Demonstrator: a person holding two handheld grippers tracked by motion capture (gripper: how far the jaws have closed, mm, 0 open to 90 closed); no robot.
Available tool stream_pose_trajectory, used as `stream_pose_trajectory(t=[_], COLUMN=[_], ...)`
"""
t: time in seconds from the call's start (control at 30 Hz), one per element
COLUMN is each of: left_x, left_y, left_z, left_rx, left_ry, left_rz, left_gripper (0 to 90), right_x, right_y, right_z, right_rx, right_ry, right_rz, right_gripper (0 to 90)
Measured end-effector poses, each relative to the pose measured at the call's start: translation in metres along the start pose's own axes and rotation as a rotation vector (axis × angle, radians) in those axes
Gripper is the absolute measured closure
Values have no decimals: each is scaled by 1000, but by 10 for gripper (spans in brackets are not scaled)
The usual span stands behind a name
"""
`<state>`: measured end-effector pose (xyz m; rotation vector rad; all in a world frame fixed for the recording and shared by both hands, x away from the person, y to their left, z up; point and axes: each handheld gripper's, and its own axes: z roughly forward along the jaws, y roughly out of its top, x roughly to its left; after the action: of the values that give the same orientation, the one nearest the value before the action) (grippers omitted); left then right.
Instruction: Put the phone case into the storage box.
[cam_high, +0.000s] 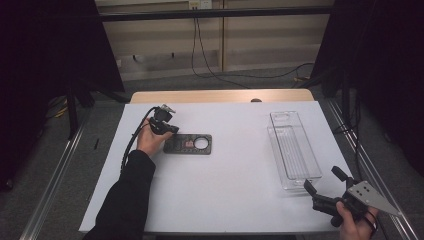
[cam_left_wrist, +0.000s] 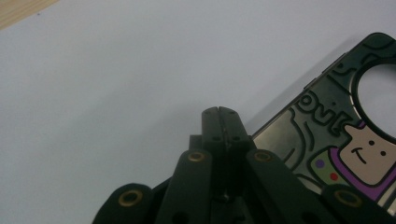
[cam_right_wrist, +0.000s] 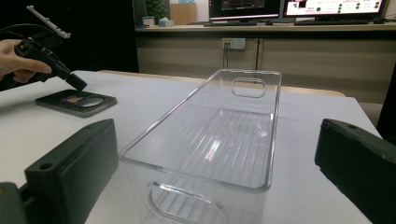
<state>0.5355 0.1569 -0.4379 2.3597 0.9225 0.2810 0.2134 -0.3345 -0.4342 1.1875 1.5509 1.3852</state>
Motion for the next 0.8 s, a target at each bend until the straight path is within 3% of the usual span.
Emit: stream_pose_trajectory(t=[0.8], left_x=[-12], left_y=[-18], left_z=[-12], left_rx=[-33], left_ry=[-9], left_rz=[17], left_gripper=[900], right_x=[0], right_y=[0], right_z=[0], right_rx=[-1], right_ry=[0], right_rz=[-3], right_gripper=[0])
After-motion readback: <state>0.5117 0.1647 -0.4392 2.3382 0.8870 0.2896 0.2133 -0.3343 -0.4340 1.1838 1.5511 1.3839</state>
